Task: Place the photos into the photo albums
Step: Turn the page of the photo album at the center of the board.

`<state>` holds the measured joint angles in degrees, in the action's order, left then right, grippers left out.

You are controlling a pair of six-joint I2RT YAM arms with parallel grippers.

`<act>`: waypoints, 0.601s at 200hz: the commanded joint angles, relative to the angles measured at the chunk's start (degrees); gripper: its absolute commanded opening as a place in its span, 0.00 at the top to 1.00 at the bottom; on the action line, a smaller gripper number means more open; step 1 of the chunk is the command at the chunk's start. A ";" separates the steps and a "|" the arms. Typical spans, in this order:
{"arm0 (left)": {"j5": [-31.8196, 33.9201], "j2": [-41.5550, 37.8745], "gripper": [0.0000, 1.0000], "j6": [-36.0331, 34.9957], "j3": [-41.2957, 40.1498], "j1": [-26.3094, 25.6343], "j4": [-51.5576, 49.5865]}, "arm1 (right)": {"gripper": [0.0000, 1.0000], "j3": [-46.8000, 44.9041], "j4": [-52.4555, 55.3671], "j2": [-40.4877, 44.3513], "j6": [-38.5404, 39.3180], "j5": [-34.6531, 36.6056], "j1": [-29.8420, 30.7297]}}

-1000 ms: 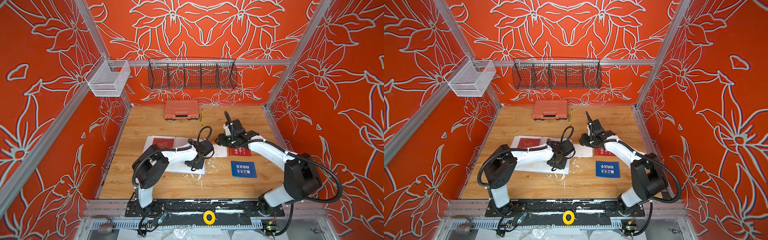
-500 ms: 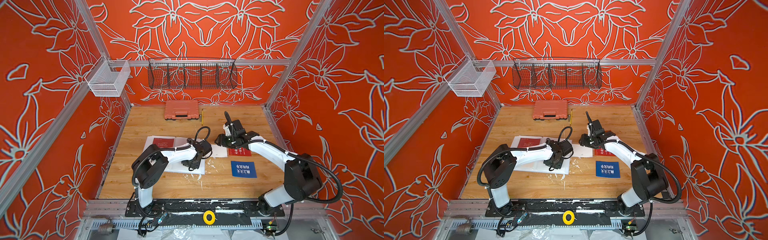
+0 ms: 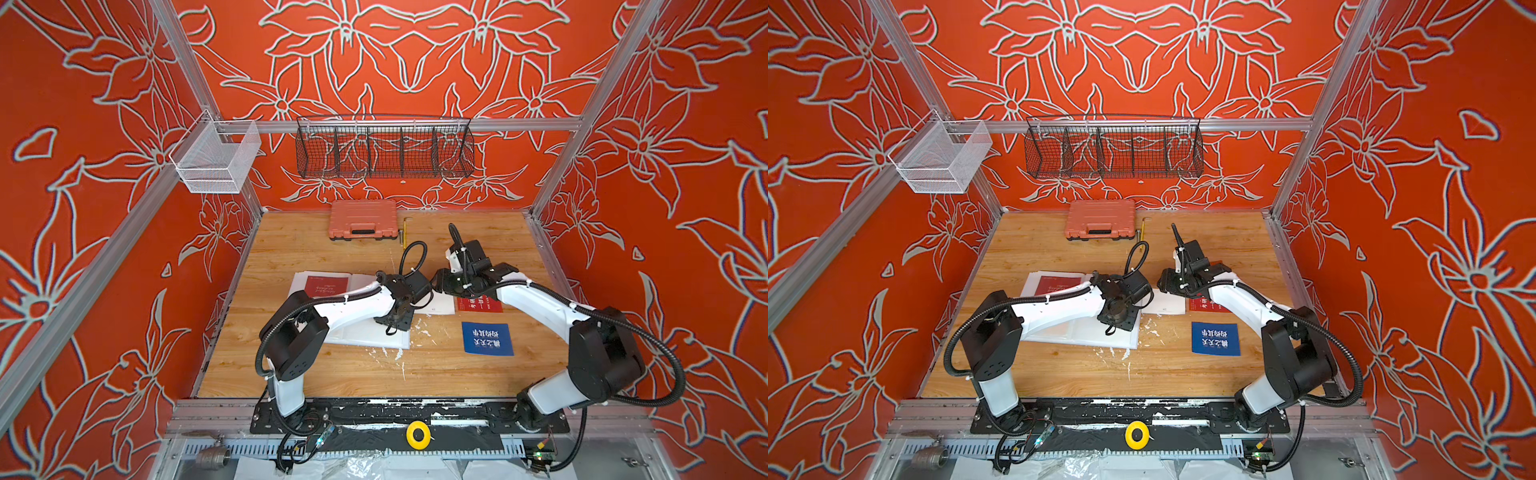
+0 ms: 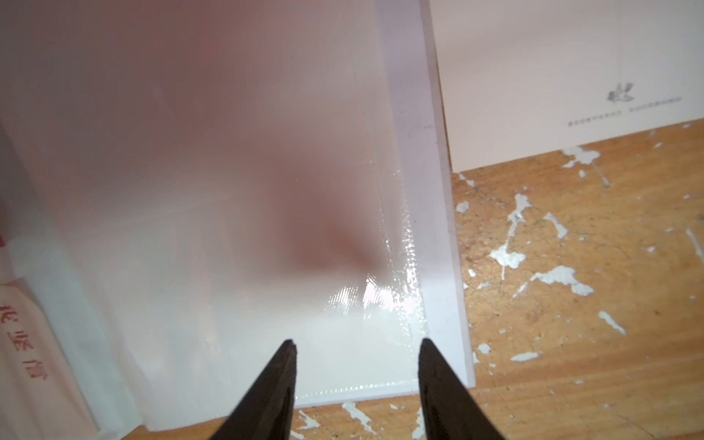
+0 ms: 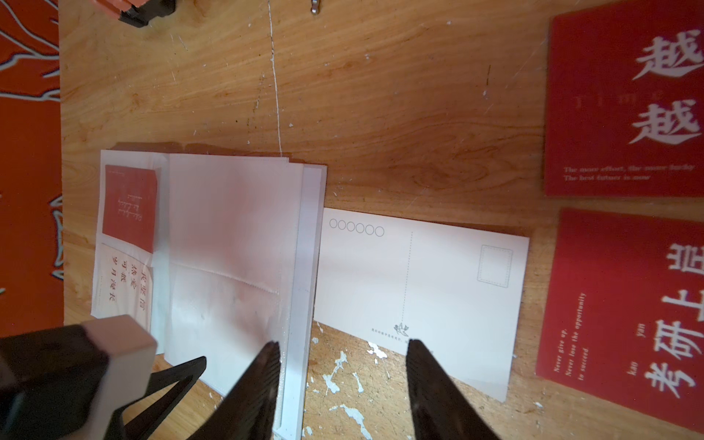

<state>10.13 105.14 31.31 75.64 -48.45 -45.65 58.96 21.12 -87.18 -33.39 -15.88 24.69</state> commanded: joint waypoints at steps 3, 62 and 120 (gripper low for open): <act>-0.68 2.42 0.49 -0.08 0.21 -0.25 -0.42 | 0.44 -0.30 0.44 1.05 0.45 0.05 -0.20; 1.14 5.19 0.49 0.56 0.21 -0.20 -1.30 | 0.44 -0.25 0.76 0.98 0.63 0.32 -0.17; 2.10 6.51 0.49 0.85 -1.44 -0.25 -1.65 | 0.44 -0.69 0.44 1.05 0.61 0.45 -0.17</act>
<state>10.87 109.89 31.33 75.33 -48.45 -45.34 58.96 21.15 -87.18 -33.21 -15.81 24.69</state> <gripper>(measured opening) 0.508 0.557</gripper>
